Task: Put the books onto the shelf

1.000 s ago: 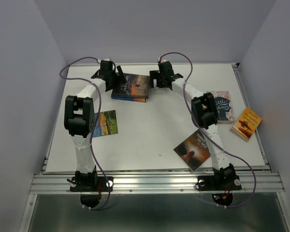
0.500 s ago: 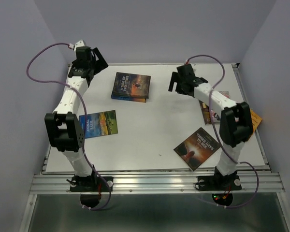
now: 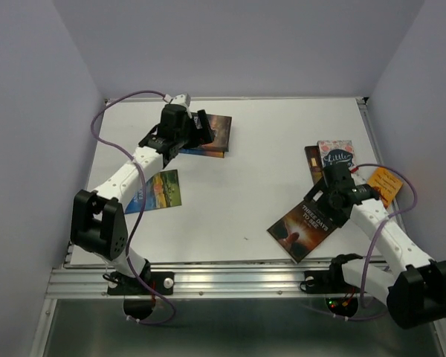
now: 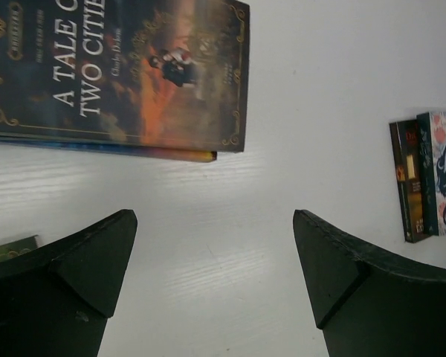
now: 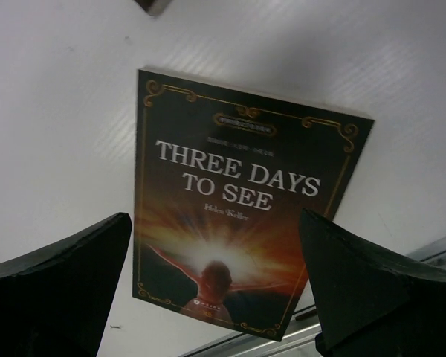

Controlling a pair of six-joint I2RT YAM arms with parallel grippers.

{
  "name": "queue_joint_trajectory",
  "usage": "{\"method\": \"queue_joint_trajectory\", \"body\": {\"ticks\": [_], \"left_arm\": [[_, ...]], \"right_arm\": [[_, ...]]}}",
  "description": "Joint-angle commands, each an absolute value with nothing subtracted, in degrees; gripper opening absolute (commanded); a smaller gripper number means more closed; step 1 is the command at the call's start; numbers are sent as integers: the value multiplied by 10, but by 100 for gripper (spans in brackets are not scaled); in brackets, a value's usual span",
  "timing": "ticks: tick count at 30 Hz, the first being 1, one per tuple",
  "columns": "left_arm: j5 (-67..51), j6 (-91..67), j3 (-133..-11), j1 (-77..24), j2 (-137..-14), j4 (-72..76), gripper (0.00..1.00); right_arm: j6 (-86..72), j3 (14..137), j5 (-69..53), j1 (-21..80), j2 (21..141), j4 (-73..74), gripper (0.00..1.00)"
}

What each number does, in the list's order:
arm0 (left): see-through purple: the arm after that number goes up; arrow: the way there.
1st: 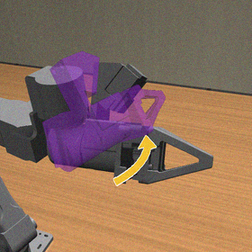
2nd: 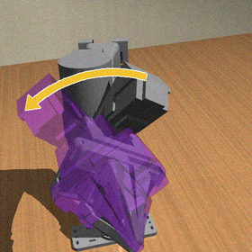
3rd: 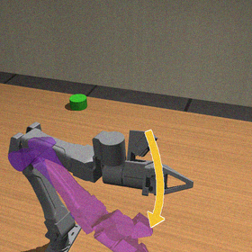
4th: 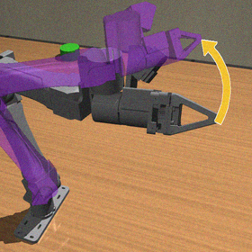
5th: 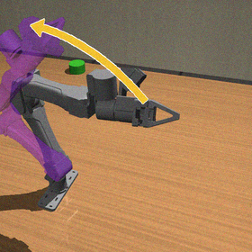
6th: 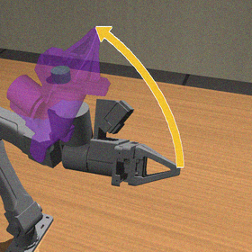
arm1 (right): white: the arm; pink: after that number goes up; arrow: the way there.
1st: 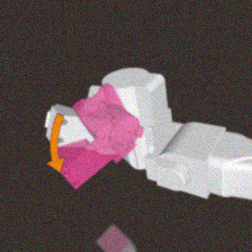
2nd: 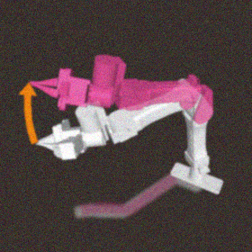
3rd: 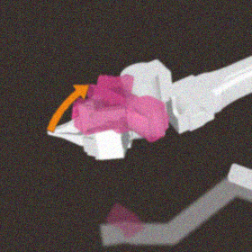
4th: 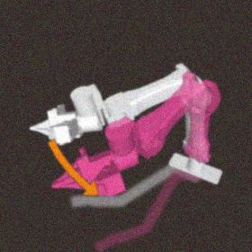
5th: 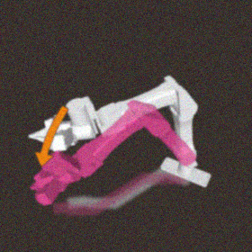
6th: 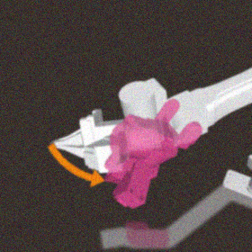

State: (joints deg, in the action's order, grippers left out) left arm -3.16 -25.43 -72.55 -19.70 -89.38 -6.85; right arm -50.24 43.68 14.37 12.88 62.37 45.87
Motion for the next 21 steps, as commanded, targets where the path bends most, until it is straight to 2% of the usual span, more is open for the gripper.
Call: {"method": "queue_joint_trajectory", "body": {"ticks": [1, 9, 15, 17, 21], "left_arm": [[-68, -242, -711, -232, -873, -28, 99], [-109, -227, -696, -269, -890, -25, 99], [-160, -210, -699, -290, -913, -19, 99], [-174, -208, -695, -295, -925, -15, 99], [-217, -207, -690, -313, -952, -4, 99]], "right_arm": [[-584, 398, 156, 109, 556, 530, 100], [-592, 302, 92, 98, 590, 431, 100], [-577, 280, 47, 98, 599, 347, 100], [-551, 273, 15, 98, 599, 297, 97], [-525, 284, 4, 98, 630, 220, 79]]}}
